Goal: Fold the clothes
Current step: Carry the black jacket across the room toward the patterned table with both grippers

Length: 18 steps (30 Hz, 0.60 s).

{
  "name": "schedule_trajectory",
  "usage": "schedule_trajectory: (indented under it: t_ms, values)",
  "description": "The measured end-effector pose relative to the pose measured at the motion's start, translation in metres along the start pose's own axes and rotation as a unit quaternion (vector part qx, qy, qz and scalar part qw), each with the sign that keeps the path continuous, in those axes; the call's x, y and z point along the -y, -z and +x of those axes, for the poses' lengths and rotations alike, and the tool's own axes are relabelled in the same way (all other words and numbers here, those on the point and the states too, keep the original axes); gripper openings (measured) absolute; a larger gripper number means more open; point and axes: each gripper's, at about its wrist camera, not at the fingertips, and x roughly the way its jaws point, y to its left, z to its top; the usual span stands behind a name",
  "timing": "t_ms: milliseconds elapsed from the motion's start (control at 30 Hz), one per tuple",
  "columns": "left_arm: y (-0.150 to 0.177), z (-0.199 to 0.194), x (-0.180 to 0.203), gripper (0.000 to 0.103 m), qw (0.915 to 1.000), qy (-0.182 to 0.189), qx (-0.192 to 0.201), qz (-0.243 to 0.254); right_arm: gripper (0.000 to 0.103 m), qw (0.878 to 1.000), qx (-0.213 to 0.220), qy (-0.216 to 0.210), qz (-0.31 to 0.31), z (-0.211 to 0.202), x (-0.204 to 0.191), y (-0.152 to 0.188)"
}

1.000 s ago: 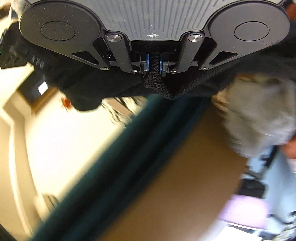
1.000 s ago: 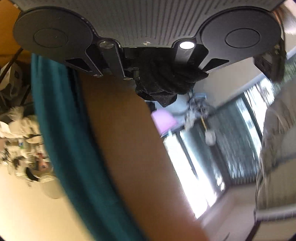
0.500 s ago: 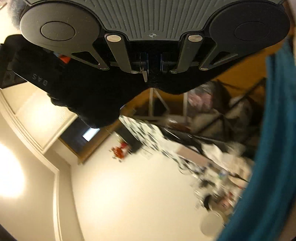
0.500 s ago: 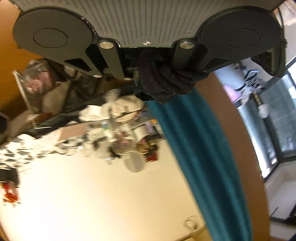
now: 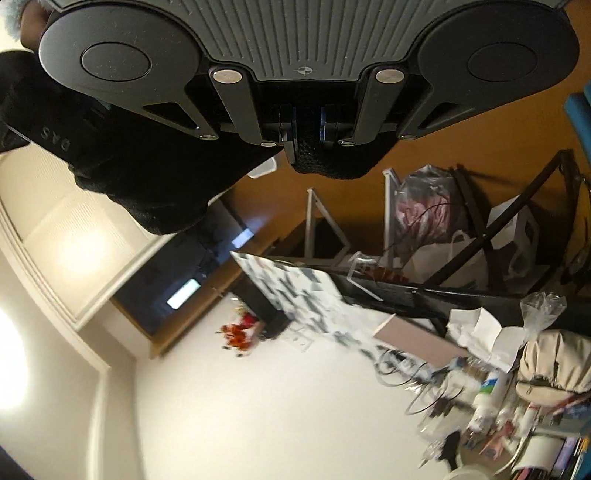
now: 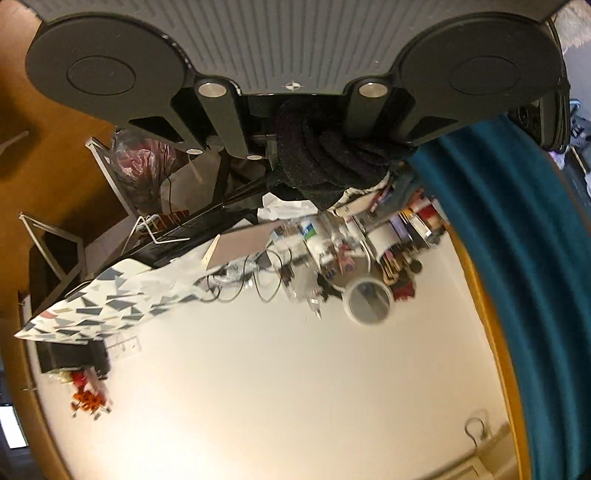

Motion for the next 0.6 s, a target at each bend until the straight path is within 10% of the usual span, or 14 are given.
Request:
schedule_trajectory:
  t_ms: [267, 600]
  values:
    - [-0.101, 0.098, -0.018, 0.008, 0.9997, -0.022, 0.006, -0.006, 0.01, 0.998, -0.042, -0.018, -0.053, 0.115, 0.022, -0.067]
    - [-0.145, 0.16, -0.029, 0.008, 0.9985, -0.051, -0.001, -0.02, 0.01, 0.997, -0.064, -0.039, -0.034, 0.193, 0.066, -0.1]
